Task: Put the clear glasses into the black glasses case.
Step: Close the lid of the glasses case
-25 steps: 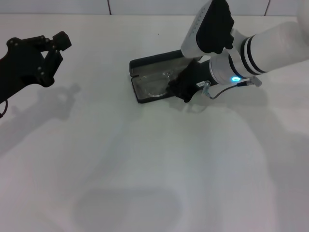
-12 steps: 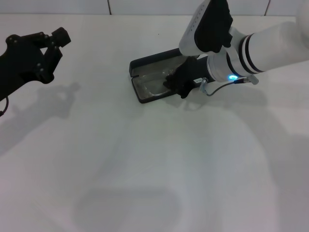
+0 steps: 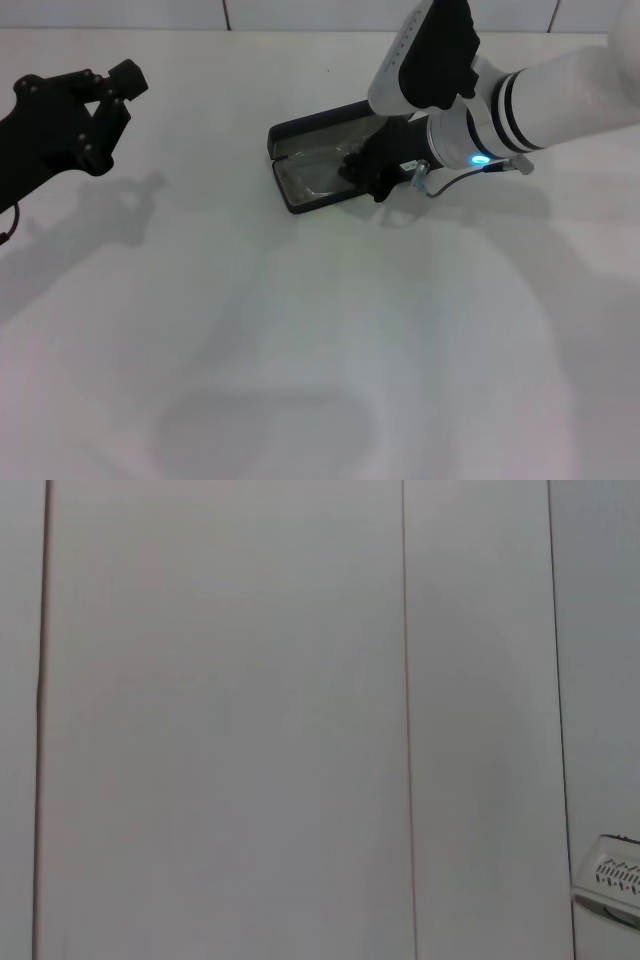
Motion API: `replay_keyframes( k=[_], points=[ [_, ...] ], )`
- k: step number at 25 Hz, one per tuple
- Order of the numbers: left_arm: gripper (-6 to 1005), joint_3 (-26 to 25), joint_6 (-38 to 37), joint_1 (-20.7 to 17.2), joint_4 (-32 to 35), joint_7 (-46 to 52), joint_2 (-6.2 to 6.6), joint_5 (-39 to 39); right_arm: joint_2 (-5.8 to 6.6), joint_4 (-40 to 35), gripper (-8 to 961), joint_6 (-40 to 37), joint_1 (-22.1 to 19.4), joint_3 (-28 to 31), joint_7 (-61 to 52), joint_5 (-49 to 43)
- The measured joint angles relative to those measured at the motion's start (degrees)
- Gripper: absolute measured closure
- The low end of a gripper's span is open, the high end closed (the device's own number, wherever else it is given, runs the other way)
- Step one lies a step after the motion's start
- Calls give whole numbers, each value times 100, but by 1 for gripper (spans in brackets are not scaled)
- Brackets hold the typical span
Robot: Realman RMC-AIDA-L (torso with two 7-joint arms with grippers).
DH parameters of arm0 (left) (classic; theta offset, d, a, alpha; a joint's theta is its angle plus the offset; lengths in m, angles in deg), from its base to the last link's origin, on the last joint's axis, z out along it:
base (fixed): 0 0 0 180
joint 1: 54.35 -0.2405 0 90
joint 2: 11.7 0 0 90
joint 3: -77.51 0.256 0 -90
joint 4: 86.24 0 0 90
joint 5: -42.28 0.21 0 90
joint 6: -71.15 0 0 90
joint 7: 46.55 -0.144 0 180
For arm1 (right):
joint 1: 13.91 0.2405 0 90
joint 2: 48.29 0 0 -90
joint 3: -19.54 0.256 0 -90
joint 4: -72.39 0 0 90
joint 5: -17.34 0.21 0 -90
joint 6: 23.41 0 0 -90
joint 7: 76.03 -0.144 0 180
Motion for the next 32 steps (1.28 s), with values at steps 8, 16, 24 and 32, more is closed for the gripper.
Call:
replay_keyframes(
  k=[8, 16, 24, 32],
  points=[
    [958, -1, 0, 4, -7, -43, 0, 0, 0, 17, 856, 337, 42, -317, -3, 140],
    [958, 0, 14, 31, -29, -56, 0, 0, 0, -55, 855, 364, 43, -397, 24, 256],
    [958, 1, 17, 3, -29, -67, 2, -64, 3, -351, 854, 371, -181, -135, 51, 265],
    [958, 29, 7, -129, 23, -63, 35, -365, 91, -1841, 854, -303, -1552, 1574, 69, -160]
  ],
)
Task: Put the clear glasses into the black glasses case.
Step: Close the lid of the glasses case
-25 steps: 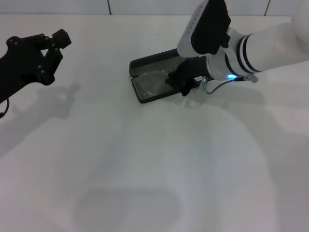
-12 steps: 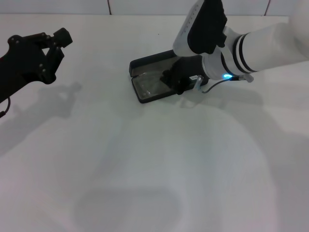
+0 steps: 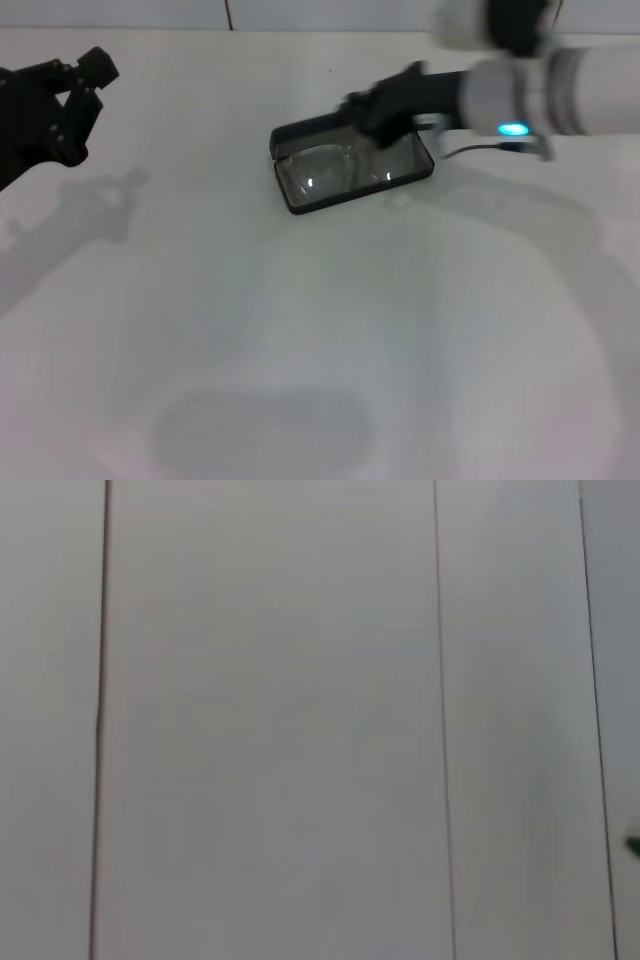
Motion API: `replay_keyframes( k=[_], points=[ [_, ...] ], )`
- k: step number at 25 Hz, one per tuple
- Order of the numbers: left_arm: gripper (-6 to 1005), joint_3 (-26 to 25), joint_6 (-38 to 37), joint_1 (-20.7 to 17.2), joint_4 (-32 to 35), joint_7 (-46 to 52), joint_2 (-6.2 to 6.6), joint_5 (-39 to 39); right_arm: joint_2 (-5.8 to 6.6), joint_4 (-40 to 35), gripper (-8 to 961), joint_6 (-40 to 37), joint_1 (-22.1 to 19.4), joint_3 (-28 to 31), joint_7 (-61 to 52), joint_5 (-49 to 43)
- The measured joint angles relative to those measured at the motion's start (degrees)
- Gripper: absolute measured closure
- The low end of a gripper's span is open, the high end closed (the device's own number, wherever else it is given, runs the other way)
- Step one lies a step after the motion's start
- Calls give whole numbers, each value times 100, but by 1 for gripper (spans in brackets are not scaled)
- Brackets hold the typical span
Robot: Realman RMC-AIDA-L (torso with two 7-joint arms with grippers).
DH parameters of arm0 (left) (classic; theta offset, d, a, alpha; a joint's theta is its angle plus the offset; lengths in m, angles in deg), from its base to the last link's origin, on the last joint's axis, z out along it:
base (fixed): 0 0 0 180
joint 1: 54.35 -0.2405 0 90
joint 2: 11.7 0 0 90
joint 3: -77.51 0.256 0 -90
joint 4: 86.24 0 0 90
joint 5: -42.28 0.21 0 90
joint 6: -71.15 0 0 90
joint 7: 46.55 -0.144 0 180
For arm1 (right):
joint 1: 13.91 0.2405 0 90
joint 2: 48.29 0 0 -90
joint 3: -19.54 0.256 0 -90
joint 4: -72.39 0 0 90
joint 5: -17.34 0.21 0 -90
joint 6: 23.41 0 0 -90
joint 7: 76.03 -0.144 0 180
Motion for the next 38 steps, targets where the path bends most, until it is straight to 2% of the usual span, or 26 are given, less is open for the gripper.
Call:
replay_keyframes(
  k=[3, 6, 9, 15, 20, 24, 27, 32, 38],
  points=[
    [958, 26, 13, 174, -23, 4, -17, -4, -33, -912, 854, -417, -1076, 942, 61, -233],
    [958, 54, 13, 318, -29, 28, -26, -11, -36, -1481, 854, -792, -1750, 1304, 253, -158],
    [958, 199, 12, 492, -134, 81, -35, -110, -29, -1728, 853, -1046, -2192, 1390, 313, -138],
    [958, 256, 116, 927, -610, 116, -25, -132, -38, -1749, 853, -1282, -2711, 1491, 627, -32],
    [958, 257, 622, 1579, -1107, 158, -35, 35, -19, -1474, 853, -2202, -3297, 2302, 1547, 775],
    [958, 291, 958, 1969, -1501, 157, -42, 38, -10, -573, 852, -3354, -3327, 3115, 2126, 1156],
    [958, 517, 1446, 2244, -1735, 170, -48, 41, -18, -82, 852, -3602, -3269, 3272, 2346, 1181],
    [958, 1014, 2562, 2662, -1962, 182, -75, -24, -48, 79, 852, -3667, -3226, 3018, 2502, 1157],
    [958, 1061, 3710, 3124, -2571, 167, -98, -27, -52, 130, 852, -3700, -3150, 2672, 2513, 1168]
  ],
)
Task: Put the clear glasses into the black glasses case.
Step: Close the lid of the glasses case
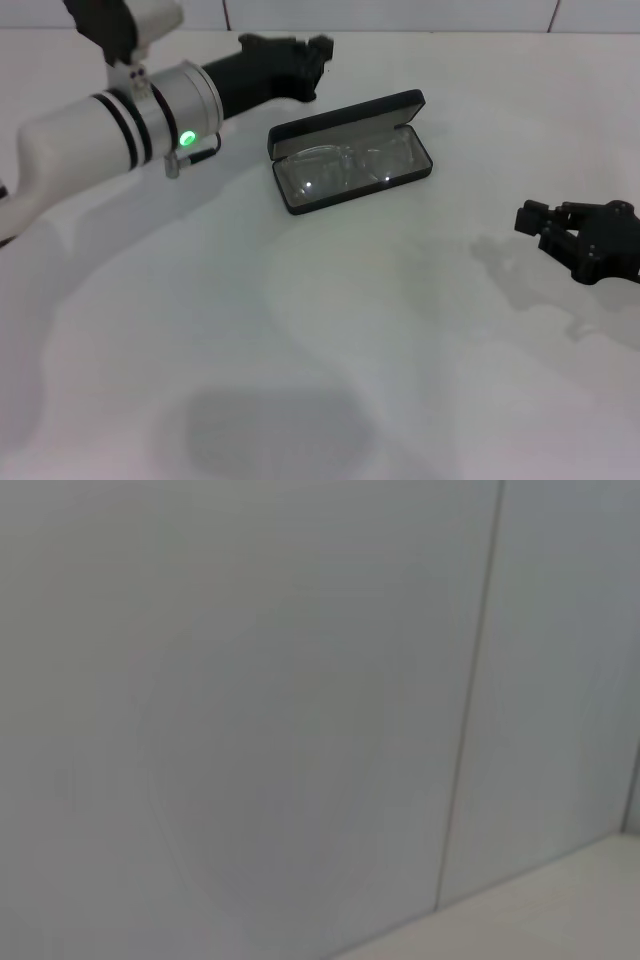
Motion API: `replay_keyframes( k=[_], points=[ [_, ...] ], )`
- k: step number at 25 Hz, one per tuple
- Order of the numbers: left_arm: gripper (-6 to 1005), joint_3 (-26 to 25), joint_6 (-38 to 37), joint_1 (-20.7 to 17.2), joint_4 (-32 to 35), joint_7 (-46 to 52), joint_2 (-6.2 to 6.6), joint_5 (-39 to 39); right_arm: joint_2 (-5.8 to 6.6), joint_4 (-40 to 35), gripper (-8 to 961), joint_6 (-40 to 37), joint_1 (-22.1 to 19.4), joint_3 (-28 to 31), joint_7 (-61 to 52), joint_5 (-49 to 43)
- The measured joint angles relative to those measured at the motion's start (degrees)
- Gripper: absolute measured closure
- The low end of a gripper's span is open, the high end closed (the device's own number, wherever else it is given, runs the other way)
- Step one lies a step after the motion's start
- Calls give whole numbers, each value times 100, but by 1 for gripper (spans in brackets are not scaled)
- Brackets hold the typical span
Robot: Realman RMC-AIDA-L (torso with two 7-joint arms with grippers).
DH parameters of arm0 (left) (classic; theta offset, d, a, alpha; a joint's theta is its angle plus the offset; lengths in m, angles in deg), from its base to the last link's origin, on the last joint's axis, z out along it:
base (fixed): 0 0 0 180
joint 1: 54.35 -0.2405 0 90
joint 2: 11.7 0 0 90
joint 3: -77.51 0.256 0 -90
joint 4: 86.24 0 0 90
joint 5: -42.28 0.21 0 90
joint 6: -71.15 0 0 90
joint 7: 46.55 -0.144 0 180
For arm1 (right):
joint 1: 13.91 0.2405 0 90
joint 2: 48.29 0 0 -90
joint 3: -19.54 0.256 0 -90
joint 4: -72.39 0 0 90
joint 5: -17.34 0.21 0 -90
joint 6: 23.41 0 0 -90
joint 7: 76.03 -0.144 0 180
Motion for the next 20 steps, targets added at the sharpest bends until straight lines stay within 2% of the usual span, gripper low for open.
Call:
replay_keyframes(
  k=[11, 20],
  points=[
    [958, 349, 533, 47, -470, -75, -55, -14, -4, 91, 851, -286, -24, -47, -26, 29],
    [958, 372, 307, -60, -865, -83, -62, 0, -4, 286, 850, -353, 19, -82, -40, 38]
  ],
)
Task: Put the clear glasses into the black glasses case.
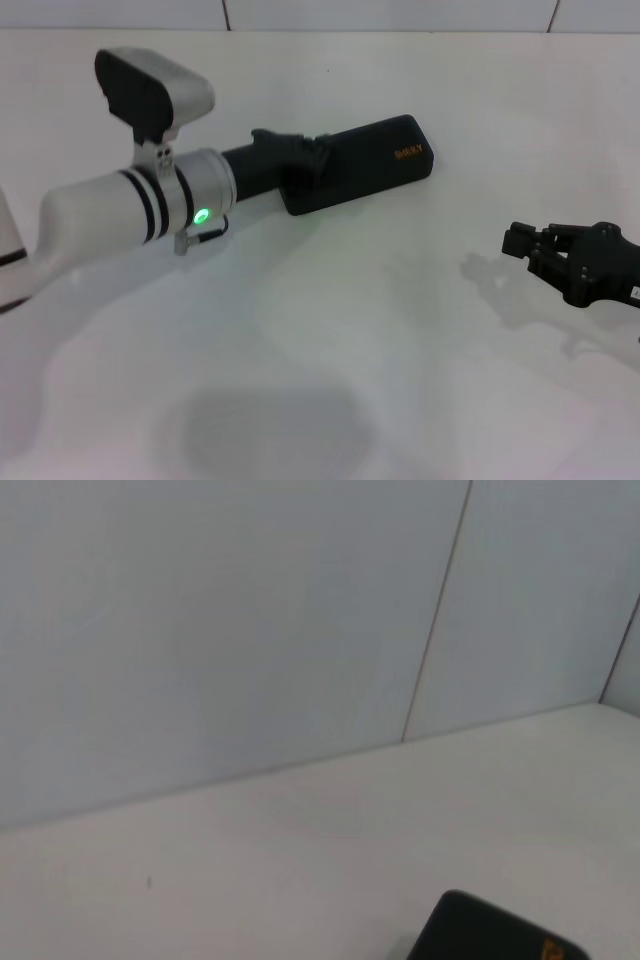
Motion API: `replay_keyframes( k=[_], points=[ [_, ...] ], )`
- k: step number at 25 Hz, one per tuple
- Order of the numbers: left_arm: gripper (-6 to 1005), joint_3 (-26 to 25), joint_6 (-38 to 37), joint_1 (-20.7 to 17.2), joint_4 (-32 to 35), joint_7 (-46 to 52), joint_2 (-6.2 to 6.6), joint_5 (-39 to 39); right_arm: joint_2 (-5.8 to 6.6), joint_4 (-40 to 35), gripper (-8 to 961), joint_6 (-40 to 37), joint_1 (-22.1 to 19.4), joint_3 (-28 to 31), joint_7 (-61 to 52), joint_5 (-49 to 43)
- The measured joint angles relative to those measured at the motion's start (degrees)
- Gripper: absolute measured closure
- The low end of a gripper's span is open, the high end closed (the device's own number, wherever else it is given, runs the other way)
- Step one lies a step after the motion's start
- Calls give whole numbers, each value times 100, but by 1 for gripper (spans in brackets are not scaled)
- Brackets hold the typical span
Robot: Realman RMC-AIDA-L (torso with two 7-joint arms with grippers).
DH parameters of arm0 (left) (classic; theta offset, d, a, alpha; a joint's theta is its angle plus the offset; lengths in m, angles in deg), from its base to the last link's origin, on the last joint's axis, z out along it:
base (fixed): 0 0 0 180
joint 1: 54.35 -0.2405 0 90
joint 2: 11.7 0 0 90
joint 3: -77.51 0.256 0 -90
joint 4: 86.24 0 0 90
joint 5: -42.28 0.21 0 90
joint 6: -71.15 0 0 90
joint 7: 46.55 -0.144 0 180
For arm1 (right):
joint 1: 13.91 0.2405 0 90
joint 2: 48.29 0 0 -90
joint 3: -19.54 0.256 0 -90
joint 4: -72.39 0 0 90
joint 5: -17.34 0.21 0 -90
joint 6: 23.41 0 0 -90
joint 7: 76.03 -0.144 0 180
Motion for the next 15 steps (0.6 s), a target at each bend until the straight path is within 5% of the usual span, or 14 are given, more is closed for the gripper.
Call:
replay_keyframes(
  k=[5, 12, 15],
  points=[
    [958, 0, -479, -188, -111, -91, 2, 9, -6, 155, 850, -86, 41, 2, -1, 9],
    [958, 3, -4067, -1179, 1046, -837, 28, -636, 30, 290, 850, -435, -30, 228, 30, 8],
    [958, 33, -4873, -1679, 1579, -519, 75, -701, 55, 273, 849, -447, 20, 229, 49, -4]
  ],
)
